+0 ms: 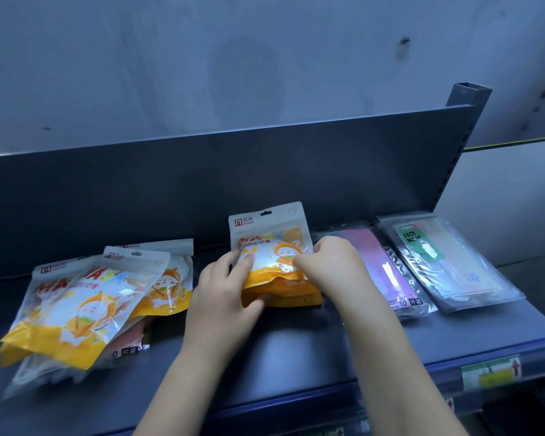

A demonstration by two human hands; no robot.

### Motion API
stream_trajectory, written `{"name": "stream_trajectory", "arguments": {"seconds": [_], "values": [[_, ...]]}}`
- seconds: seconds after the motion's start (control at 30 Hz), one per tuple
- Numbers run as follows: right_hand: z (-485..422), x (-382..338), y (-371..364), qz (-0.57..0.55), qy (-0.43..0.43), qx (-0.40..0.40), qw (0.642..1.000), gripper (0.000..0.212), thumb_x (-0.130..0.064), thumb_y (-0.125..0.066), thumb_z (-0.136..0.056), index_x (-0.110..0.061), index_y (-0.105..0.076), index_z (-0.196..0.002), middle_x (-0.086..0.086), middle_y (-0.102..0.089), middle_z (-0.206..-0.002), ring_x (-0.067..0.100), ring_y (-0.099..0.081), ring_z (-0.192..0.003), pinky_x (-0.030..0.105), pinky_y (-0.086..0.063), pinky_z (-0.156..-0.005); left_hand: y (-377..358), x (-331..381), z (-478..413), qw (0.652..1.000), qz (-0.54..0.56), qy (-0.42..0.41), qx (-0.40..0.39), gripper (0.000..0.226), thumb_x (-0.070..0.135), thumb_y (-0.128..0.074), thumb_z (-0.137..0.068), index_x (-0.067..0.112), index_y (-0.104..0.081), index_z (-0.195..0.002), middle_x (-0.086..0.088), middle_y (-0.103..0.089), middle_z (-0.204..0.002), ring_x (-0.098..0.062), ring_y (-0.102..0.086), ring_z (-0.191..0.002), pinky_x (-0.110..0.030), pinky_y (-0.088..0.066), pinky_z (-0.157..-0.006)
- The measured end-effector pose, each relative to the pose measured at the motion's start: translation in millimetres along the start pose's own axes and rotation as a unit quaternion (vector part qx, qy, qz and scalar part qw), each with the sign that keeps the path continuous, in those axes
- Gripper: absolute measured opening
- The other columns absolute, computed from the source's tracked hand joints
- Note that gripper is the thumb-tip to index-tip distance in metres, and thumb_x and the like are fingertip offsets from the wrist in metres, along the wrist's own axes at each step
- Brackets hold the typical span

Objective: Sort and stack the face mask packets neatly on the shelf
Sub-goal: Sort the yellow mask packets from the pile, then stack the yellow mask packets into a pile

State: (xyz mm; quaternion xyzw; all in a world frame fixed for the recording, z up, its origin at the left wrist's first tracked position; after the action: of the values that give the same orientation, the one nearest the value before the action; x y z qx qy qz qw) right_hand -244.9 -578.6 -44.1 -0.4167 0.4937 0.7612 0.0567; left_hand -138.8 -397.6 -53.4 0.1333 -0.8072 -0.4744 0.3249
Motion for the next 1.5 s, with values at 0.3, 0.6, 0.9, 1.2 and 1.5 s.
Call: {"name": "stream_trajectory", "arguments": {"seconds": [0.3,0.6,0.9,1.2,1.5], "values": [[8,-11,-15,-0.016,0.038,-0.013,0.999,0.067,-0.01,-0.052,-0.081,-0.031,-0.053,-0.144,0.009,-0.058,-0.135,0.032,-0.061,-0.11,0.032,-0.047,-0.077,-7,14,15,0.997,0.008,-0.068,-0.02,0.095,0.026,-0.086,-0.066,0.036,-0.043,-0.15,0.004,-0.038,-0.159,-0.025,-0.035,-0.146,-0.046,-0.043,-0.107],[10,-6,-20,0.023,0.023,-0.005,0.999,0.043,-0.024,-0.056,-0.09,-0.02,-0.054,-0.132,0.011,-0.05,-0.13,0.036,-0.058,-0.114,0.038,-0.049,-0.088,5,34,19,0.979,-0.037,-0.177,0.092,0.044,0.006,-0.049,-0.081,0.025,-0.076,-0.11,-0.001,-0.069,-0.125,-0.034,-0.059,-0.122,-0.043,-0.054,-0.078],[19,-17,-18,0.087,0.105,0.053,0.989,0.034,-0.028,-0.059,-0.085,-0.019,-0.06,-0.118,0.003,-0.057,-0.121,0.029,-0.053,-0.121,0.04,-0.05,-0.088,2,28,15,0.987,0.004,-0.152,0.054,0.034,0.017,-0.065,-0.085,0.022,-0.072,-0.117,-0.002,-0.064,-0.133,-0.032,-0.055,-0.126,-0.047,-0.051,-0.095],[27,-33,-12,0.038,0.189,0.088,0.977,0.037,-0.035,-0.056,-0.098,-0.02,-0.06,-0.132,-0.003,-0.059,-0.14,0.023,-0.026,-0.156,0.043,-0.039,-0.115,18,26,13,0.991,0.037,-0.101,0.084,0.037,0.031,-0.068,-0.089,0.02,-0.07,-0.125,0.002,-0.064,-0.137,-0.024,-0.054,-0.133,-0.052,-0.04,-0.112],[50,-72,-6,0.023,0.294,0.075,0.953,0.062,-0.049,-0.04,-0.105,-0.017,-0.04,-0.159,-0.002,-0.034,-0.168,0.017,-0.013,-0.16,0.044,-0.021,-0.127,49,25,-14,0.989,-0.12,0.008,0.086,0.062,0.051,-0.038,-0.1,0.018,-0.047,-0.152,-0.001,-0.045,-0.16,-0.024,-0.031,-0.154,-0.054,-0.018,-0.124]]}}
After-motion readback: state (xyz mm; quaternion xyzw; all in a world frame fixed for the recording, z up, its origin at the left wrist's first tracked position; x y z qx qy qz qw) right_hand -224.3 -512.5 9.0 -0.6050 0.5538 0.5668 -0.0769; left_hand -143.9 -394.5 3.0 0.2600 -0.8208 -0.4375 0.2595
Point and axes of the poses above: each hand's wrist, its own z-axis away from the middle knuckle, its own y-axis out of the back of the hand, x = y × z, the point moved 10 cm from there along -z, towards the middle knuckle
